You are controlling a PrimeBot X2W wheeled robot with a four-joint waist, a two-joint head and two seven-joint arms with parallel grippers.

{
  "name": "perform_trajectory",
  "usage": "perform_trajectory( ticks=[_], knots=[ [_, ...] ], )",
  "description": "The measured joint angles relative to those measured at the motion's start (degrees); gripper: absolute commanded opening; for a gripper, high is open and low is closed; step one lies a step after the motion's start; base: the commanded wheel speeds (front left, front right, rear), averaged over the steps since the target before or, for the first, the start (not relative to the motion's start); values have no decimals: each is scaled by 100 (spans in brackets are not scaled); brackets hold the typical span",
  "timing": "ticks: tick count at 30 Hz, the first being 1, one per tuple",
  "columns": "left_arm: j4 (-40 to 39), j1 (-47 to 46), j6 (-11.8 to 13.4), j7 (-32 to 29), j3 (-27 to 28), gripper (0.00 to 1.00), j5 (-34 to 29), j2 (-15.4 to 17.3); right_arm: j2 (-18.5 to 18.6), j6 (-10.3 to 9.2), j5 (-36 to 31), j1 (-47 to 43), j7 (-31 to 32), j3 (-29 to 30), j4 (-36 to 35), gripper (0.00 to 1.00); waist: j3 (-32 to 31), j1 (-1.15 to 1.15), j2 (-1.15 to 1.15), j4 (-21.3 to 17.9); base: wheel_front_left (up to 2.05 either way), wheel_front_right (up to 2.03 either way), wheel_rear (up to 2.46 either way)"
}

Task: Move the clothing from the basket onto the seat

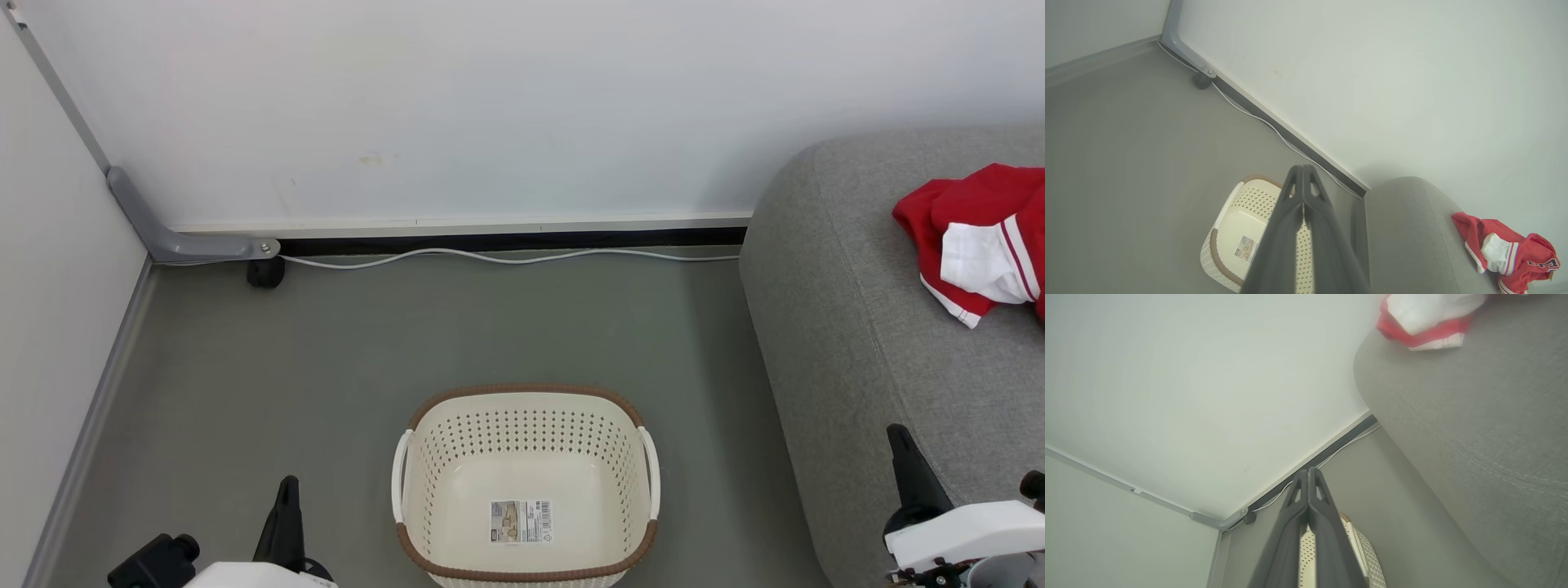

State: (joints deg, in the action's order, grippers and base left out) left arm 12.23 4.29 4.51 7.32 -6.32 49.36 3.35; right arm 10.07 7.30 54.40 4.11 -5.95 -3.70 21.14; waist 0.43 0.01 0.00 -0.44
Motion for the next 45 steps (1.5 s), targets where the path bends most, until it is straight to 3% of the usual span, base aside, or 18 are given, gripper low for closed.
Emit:
perform_trajectory(
  ticks=[45],
  knots=[
    [183,-392,-705,-733,527,0,2719,21,-474,-5,2295,3,755,704,-336,0,-16,0,0,28,0,0,0]
  ],
)
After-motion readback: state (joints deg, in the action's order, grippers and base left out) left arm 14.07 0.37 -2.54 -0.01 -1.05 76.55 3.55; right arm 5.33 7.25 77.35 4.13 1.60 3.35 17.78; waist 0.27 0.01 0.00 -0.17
